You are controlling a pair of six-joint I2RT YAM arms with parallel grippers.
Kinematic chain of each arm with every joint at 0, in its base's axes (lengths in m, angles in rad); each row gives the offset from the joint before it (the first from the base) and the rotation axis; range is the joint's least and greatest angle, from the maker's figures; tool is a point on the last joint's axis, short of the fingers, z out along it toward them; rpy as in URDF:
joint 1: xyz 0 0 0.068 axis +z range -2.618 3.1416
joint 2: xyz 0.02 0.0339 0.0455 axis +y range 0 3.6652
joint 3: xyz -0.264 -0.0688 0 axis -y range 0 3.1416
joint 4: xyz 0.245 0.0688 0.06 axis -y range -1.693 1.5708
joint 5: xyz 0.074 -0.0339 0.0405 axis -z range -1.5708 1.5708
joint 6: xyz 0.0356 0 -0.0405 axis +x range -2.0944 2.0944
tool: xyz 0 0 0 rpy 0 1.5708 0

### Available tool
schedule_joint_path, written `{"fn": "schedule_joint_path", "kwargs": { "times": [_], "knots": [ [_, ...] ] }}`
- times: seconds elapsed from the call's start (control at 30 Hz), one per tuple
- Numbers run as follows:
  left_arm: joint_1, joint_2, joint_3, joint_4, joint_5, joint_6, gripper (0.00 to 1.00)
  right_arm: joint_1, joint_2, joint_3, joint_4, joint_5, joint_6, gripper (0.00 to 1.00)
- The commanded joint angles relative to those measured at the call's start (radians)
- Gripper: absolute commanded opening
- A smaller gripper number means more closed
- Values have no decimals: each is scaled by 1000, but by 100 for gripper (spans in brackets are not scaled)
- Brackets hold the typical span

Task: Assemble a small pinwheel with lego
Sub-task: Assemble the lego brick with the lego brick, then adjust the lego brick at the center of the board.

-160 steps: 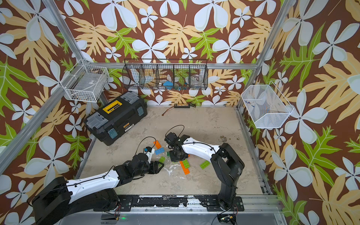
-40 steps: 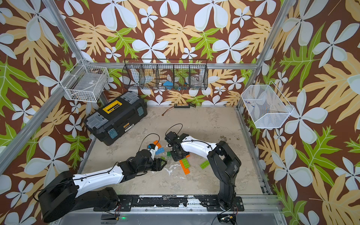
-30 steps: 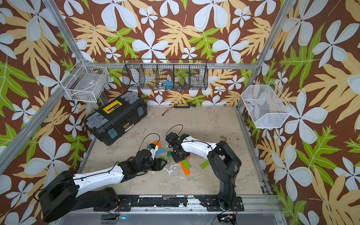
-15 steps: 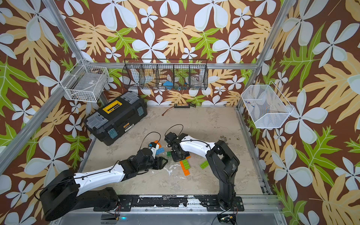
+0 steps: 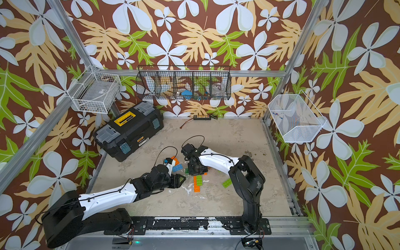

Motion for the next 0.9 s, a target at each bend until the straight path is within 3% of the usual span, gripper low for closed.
{"fn": "schedule_joint_path", "kwargs": {
  "times": [0.0, 0.47, 0.7, 0.87],
  "knots": [
    [0, -2, -1, -1, -1, 11, 65, -1, 1, -13, -18, 1, -3, 20],
    [4, -51, -34, 3, -27, -13, 64, 34, -56, -29, 43, -52, -40, 22],
    [120, -140, -107, 14, 16, -57, 63, 50, -56, -17, 95, -122, -66, 22],
    [156, -120, -93, -54, -7, -44, 60, 62, -48, 15, 59, -53, -73, 22]
  ]
}}
